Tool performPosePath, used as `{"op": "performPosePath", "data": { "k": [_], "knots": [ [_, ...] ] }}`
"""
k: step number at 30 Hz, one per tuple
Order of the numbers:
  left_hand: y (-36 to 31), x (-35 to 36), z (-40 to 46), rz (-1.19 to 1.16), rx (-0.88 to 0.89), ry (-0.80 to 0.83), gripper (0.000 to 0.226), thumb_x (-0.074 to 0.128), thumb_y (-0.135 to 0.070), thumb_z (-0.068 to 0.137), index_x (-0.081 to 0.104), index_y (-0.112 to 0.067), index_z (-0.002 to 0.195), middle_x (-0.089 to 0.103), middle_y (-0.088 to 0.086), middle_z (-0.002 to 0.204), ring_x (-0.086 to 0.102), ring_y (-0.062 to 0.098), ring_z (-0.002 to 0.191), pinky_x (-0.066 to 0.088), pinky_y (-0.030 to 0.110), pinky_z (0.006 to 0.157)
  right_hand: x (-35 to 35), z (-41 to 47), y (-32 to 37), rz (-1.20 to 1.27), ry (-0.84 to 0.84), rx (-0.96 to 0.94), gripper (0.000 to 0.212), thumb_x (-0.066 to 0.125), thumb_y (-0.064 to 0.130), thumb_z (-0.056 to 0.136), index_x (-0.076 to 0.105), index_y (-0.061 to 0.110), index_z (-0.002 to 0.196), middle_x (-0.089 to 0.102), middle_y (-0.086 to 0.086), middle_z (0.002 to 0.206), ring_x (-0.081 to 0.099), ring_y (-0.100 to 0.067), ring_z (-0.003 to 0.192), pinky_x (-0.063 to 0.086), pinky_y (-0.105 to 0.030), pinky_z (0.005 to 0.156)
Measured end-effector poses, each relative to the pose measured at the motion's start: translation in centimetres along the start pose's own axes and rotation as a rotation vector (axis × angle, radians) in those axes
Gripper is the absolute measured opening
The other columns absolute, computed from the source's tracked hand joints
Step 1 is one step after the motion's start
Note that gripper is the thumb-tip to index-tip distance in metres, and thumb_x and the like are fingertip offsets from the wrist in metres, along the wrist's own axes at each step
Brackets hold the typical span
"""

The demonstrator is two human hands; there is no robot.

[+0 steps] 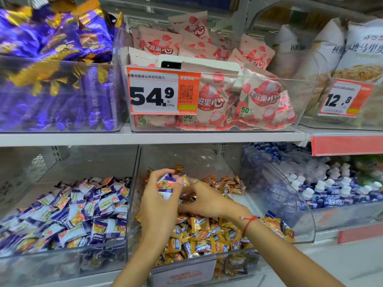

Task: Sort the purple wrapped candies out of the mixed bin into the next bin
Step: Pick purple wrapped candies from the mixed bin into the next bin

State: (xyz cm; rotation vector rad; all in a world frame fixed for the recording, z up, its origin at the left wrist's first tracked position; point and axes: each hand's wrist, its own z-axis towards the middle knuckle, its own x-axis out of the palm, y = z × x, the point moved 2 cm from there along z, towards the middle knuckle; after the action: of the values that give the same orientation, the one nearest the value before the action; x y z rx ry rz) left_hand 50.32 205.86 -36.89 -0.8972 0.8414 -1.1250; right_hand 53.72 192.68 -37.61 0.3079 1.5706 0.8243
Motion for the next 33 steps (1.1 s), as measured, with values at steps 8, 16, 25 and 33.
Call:
{"op": "performPosePath", "data": {
  "k": [8,16,25,33],
  "knots": [
    [-5.3,-5.1,-2.3,-0.057,0.087,0.087,0.016,0.070,-0.020,0.085,0.063,-0.030,0.095,0.063,-0.025,0.097,0.054,-0.013,0.095,0.038,0.000,0.074,-0.3,-2.1,1.6,0.045,-0.342,-0.097,0.030,0.071,0.037,0.084,0.069,0.026,0.112,0.068,0.015,0.106,0.064,-0.002,0.090,0.054,-0.026,0.078],
    [-2.8,-15.2,1.1,0.286,0.177,-0.268,0.020,0.068,-0.031,0.087,0.056,-0.033,0.102,0.063,-0.023,0.092,0.057,-0.003,0.088,0.039,0.008,0.070,4.8,1.6,13.3,-0.179,-0.419,-0.456,0.036,0.065,0.032,0.089,0.061,0.024,0.124,0.061,0.006,0.121,0.052,-0.013,0.113,0.042,-0.028,0.095],
    [4.9,-16.8,3.2,0.837,-0.029,0.384,0.070,0.019,-0.067,0.092,0.015,-0.031,0.152,0.006,-0.010,0.160,0.002,0.013,0.149,0.007,0.041,0.121,5.5,2.5,11.8,-0.343,-0.164,-0.148,0.043,0.046,0.034,0.099,0.044,0.031,0.142,0.027,0.001,0.156,0.016,-0.018,0.145,0.015,-0.036,0.116],
    [2.6,-15.0,2.6,0.832,0.150,0.134,0.050,0.036,-0.052,0.098,0.046,-0.026,0.139,0.048,-0.007,0.143,0.038,0.012,0.134,0.031,0.031,0.109,3.6,-1.8,9.0,-0.116,-0.208,-0.258,0.033,0.048,0.046,0.097,0.054,0.040,0.128,0.034,0.020,0.148,0.026,0.001,0.138,0.027,-0.028,0.113]
  ]
}}
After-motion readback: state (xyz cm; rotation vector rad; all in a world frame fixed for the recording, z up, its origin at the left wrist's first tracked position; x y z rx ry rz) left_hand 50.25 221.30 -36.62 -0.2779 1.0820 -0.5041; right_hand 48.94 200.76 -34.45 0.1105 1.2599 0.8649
